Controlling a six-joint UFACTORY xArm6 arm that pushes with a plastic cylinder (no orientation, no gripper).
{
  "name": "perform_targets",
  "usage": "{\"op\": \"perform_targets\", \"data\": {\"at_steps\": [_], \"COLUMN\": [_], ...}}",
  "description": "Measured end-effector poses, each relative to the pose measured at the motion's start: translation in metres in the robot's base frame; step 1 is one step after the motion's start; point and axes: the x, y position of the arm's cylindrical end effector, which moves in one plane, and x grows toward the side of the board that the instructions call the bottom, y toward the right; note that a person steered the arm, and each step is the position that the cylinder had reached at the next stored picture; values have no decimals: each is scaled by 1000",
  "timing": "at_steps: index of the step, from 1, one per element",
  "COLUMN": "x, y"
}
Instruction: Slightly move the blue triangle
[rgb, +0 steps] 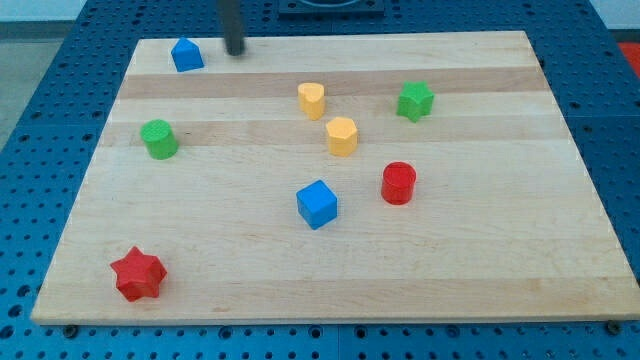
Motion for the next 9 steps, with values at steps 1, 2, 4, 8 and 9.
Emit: {"op": "perform_targets", "data": {"at_steps": [1, 2, 4, 8, 9], "x": [-5, -5, -8, -12, -12], "y": [-15, -15, -29, -69, -72]}}
